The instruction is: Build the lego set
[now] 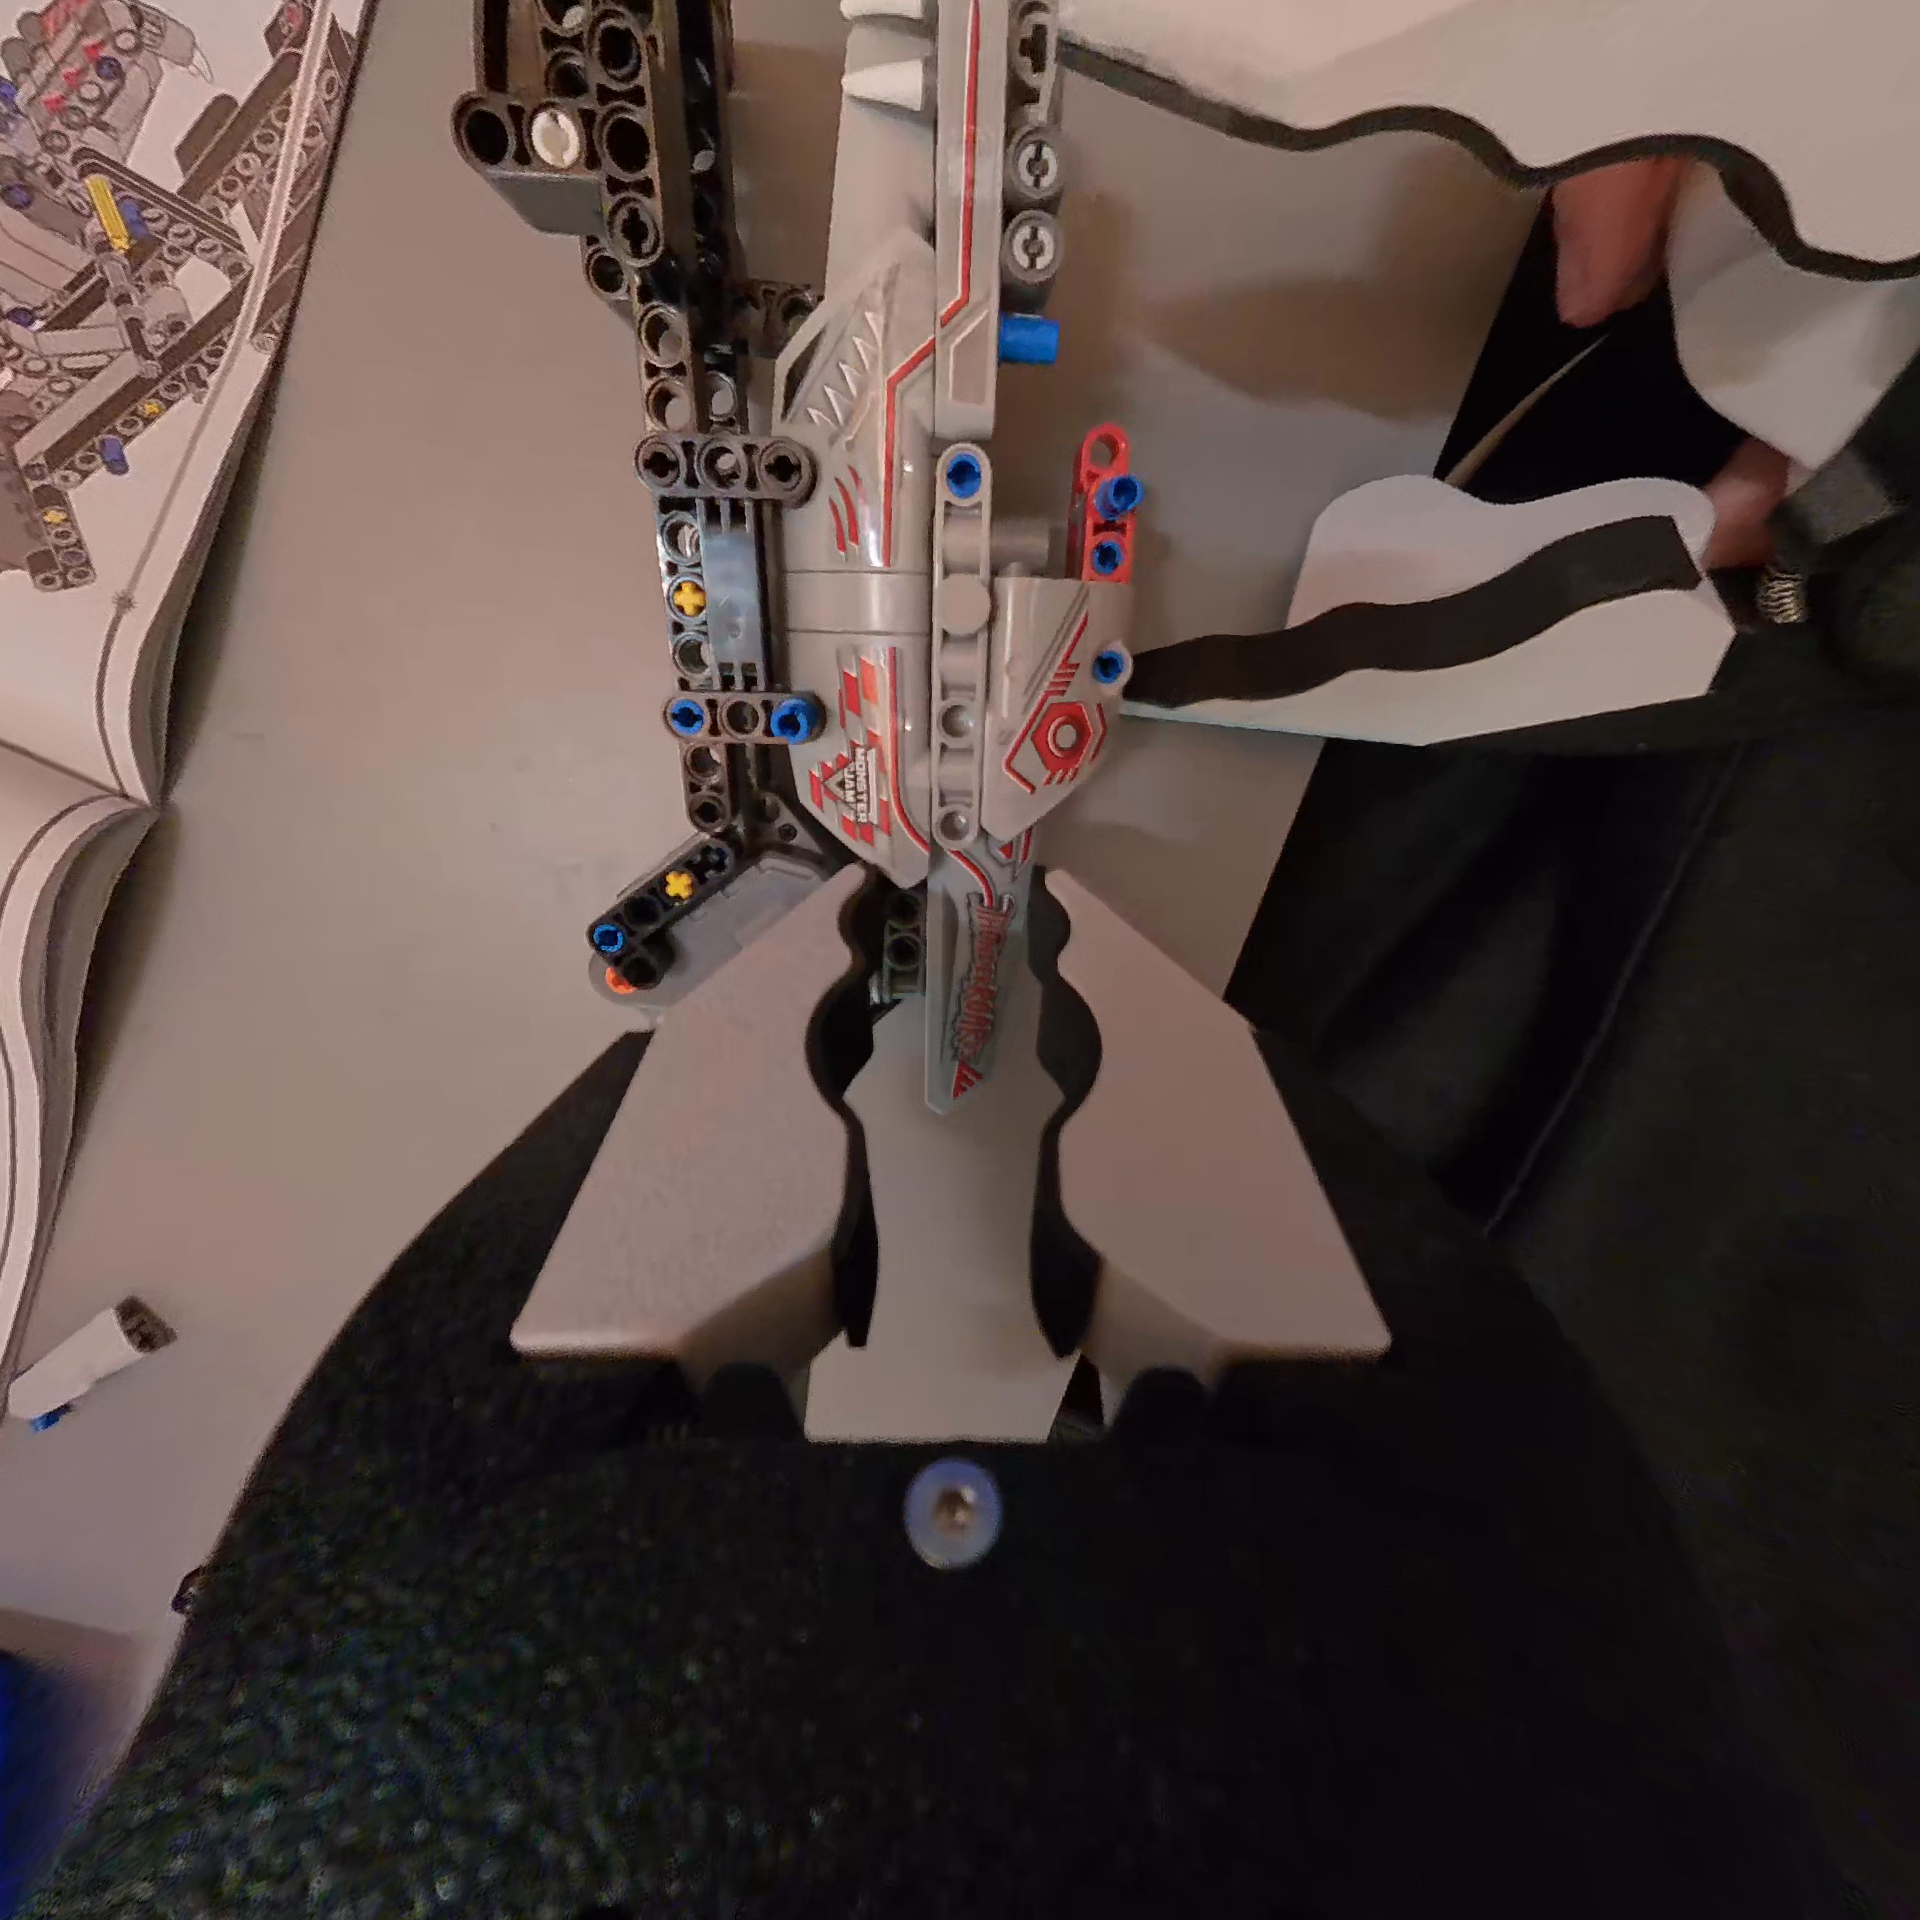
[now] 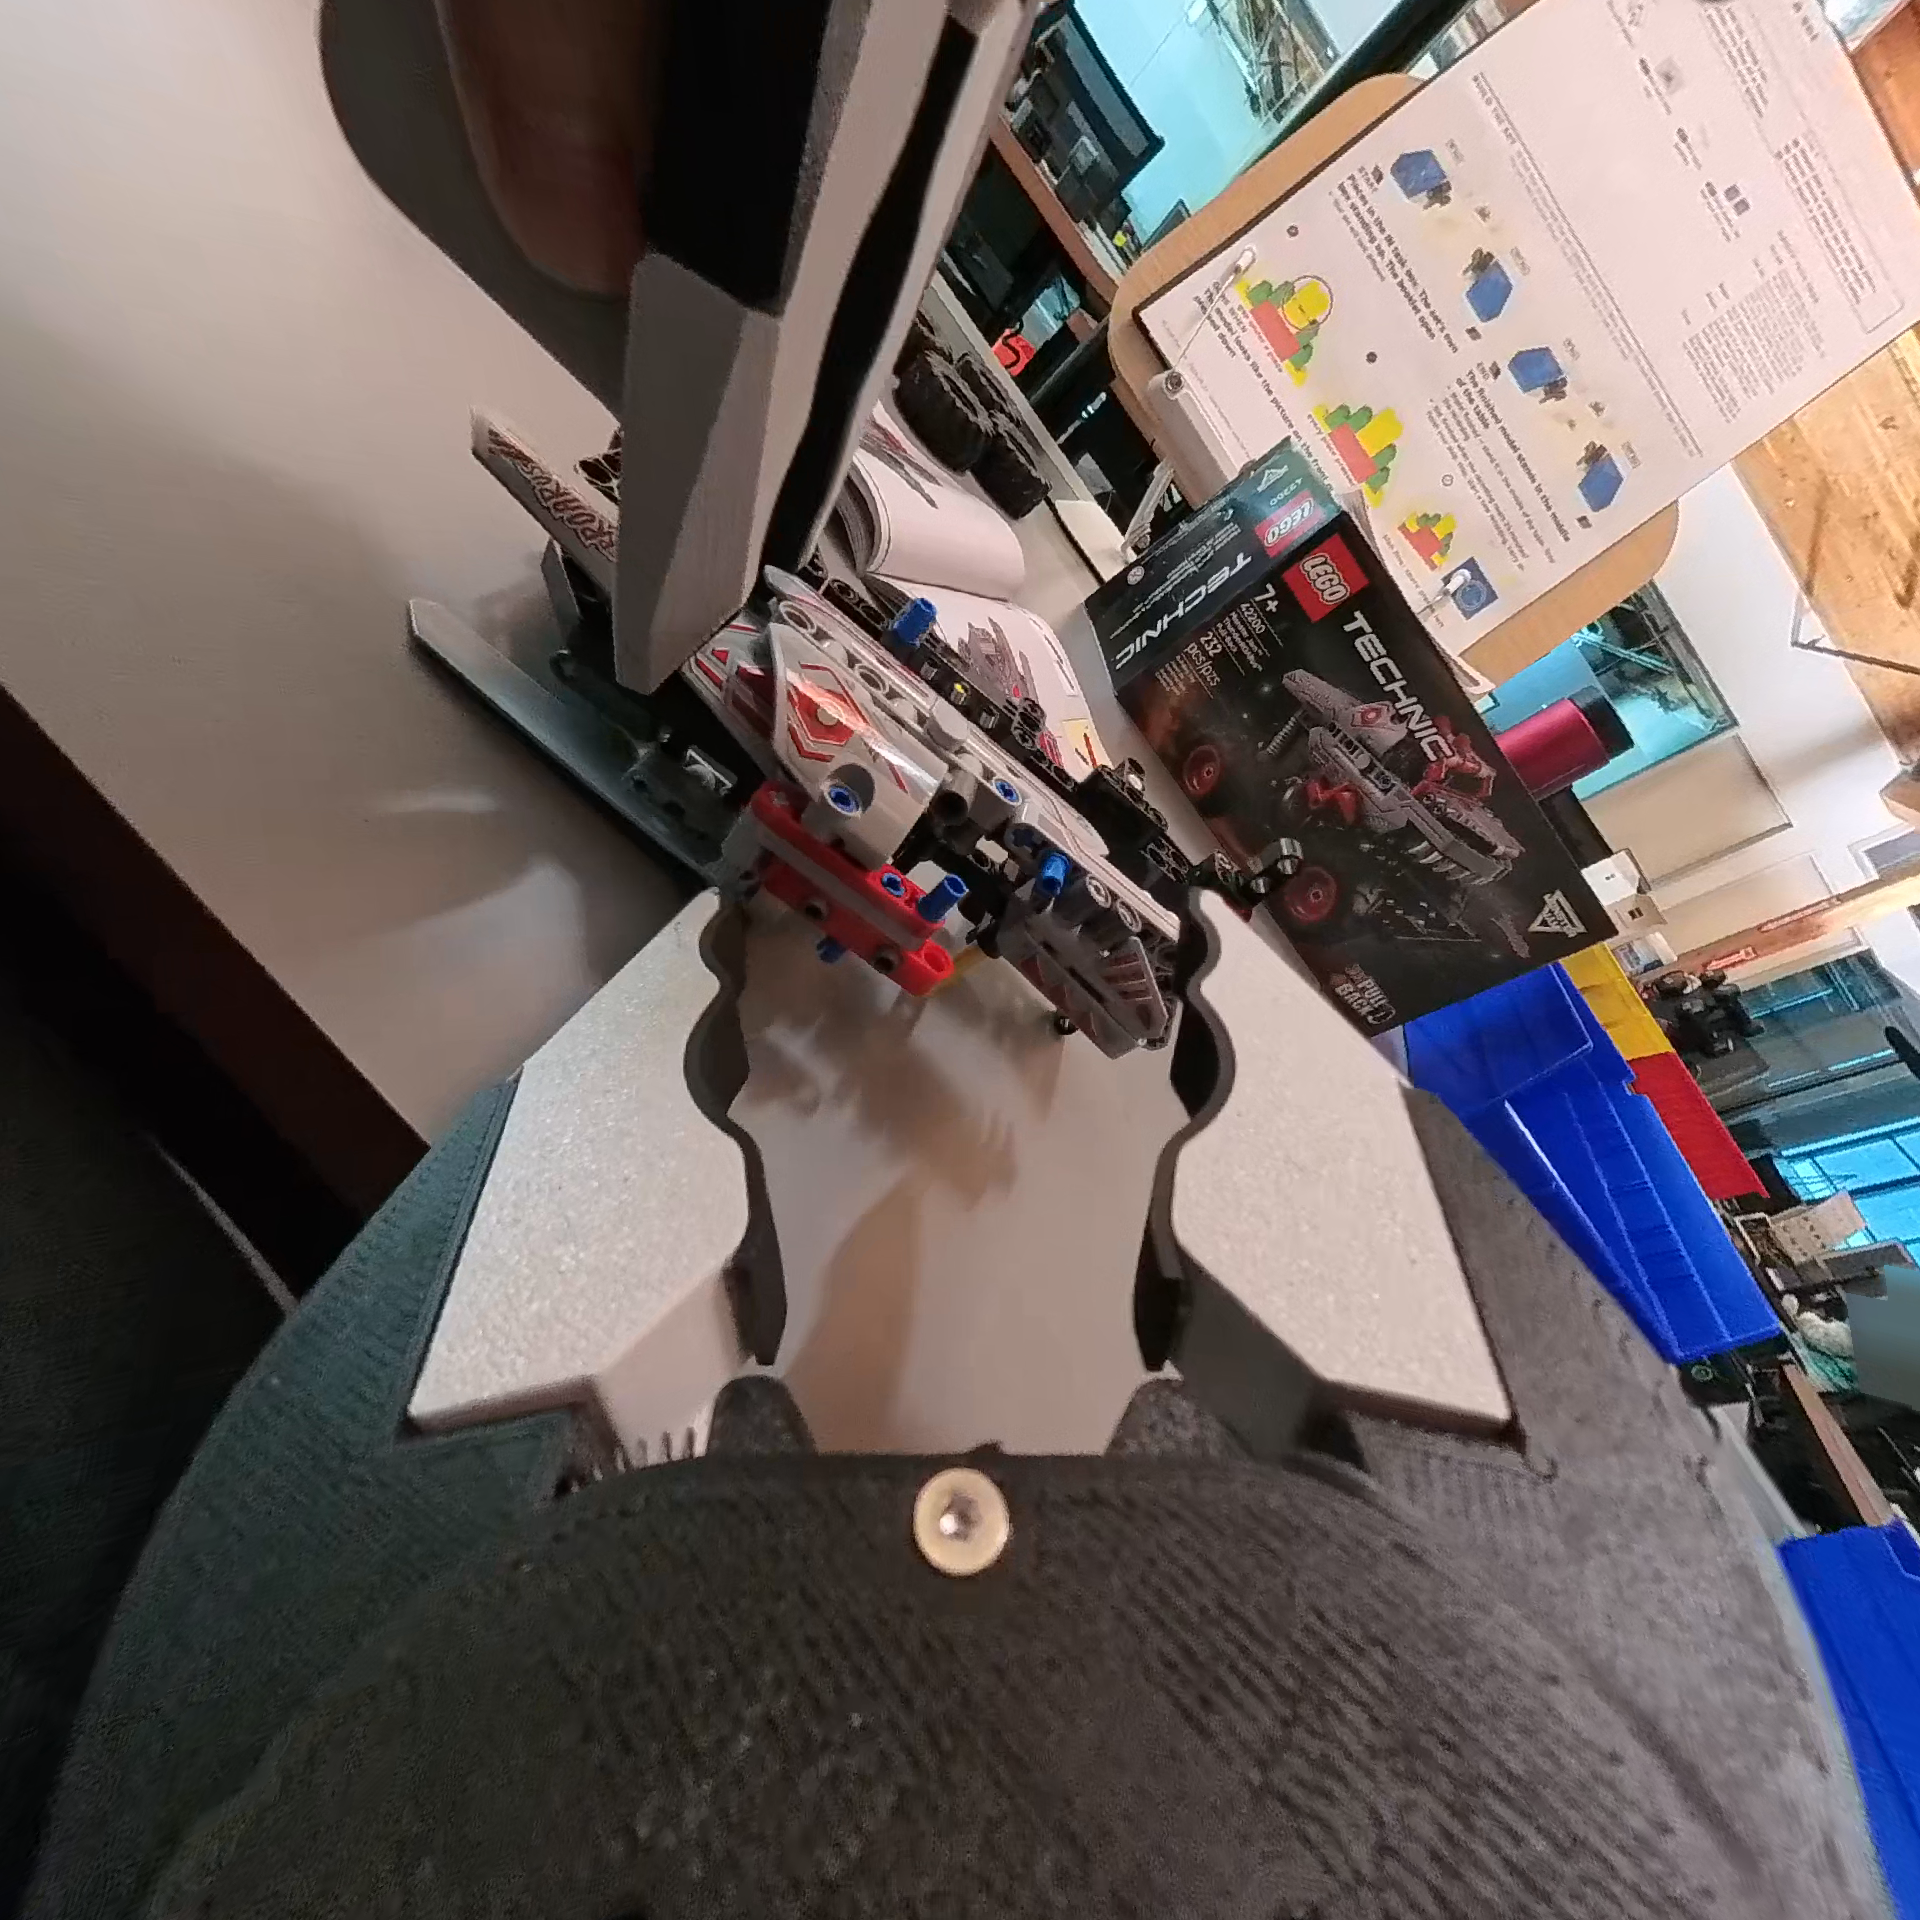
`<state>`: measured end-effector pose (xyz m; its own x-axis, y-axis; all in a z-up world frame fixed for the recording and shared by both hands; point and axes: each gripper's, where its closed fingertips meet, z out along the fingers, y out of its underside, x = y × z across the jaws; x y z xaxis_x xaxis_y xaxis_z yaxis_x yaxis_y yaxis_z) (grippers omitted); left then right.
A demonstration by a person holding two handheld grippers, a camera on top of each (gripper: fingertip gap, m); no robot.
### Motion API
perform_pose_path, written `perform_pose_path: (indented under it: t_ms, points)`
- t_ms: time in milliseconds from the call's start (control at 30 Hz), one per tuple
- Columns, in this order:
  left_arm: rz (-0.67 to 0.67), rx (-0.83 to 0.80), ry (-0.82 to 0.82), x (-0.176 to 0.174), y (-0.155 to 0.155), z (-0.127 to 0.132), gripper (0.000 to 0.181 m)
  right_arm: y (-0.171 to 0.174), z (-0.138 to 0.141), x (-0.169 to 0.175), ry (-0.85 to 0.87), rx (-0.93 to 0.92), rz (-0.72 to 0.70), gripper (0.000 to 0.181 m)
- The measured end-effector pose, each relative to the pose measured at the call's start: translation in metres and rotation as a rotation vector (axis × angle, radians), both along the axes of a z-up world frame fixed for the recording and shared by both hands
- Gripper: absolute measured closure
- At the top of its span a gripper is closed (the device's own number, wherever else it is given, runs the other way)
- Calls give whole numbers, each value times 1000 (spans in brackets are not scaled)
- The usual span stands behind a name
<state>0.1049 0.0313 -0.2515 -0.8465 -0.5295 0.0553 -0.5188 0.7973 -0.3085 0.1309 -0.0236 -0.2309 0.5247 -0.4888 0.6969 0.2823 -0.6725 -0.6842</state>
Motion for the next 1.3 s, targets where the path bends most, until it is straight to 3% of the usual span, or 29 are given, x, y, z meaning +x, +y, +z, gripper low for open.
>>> perform_pose_path:
  t_ms: [67, 200, 267, 367, 467, 567, 700, 867, 1300]
  points:
    - [0, 7, 3, 0, 0, 0, 156, -1, 2, 0, -14, -13, 12, 94]
    - [-5, 43, -8, -1, 0, 0, 156, 2, 8, -14, 72, 48, 162, 124]
    - [-7, 61, -18, 0, -1, -1, 156, 2, 8, -16, 132, 53, 196, 126]
    - [-14, 78, -40, 1, -2, -1, 156, 14, 2, -22, 102, -56, 293, 147]
    - [-6, 88, -58, 4, -1, -1, 156, 23, -2, -18, -2, -213, 333, 146]
    - [5, 86, -64, 6, 1, -1, 156, 25, -4, -15, -1, -257, 350, 144]
    - [3, 77, -59, 7, 1, -1, 156, 24, -16, -19, -22, -335, 369, 122]
    - [-12, 77, -38, 7, 1, -1, 156, 24, -8, -13, -27, -327, 354, 140]
    - [-80, 19, 94, 11, 3, 2, 157, 26, -6, -5, 30, -317, 376, 145]
